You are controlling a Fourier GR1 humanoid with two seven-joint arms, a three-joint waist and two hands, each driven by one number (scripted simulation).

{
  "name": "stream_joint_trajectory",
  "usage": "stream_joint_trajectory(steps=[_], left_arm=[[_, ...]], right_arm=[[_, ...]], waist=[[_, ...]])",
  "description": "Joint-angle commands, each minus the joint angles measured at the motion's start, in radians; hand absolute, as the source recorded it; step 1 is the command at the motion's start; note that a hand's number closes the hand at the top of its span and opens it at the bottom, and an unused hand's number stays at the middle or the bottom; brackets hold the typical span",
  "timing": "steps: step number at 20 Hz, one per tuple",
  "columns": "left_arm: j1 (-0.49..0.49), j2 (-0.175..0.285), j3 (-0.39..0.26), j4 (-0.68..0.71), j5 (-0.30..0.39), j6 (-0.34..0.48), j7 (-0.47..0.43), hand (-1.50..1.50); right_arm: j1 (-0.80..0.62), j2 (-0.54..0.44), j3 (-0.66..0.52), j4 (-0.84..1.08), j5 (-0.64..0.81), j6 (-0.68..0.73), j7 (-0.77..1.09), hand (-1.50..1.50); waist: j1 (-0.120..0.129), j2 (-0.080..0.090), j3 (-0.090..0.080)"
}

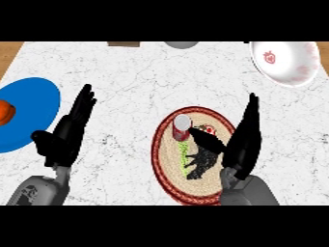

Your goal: Pick the cupcake from the placemat and place it in the bowl

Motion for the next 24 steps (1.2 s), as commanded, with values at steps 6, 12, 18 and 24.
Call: stream_joint_trajectory(steps=[6, 12, 18, 24], left_arm=[[-0.037, -0.042, 0.008, 0.003, -0.037, 0.01, 0.04, 0.0], [0.031, -0.024, 0.064, -0.024, -0.011, -0.058, 0.021, 0.0], [-0.003, -0.07, 0.049, 0.021, -0.065, -0.052, 0.002, 0.0], [0.006, -0.083, 0.051, -0.018, -0.09, -0.046, 0.045, 0.0]], right_arm=[[-0.017, 0.0, 0.051, -0.046, 0.005, 0.156, 0.248, -1.5], [0.03, 0.0, 0.131, -0.118, 0.034, 0.101, 0.251, -1.5], [0.026, 0.0, 0.142, -0.096, -0.032, -0.014, 0.174, -1.5], [0.084, 0.0, 0.134, -0.154, -0.065, -0.036, 0.111, -1.5]], waist=[[0.002, 0.004, 0.003], [0.007, 0.004, 0.003], [0.006, 0.005, 0.003], [0.004, 0.004, 0.004]])
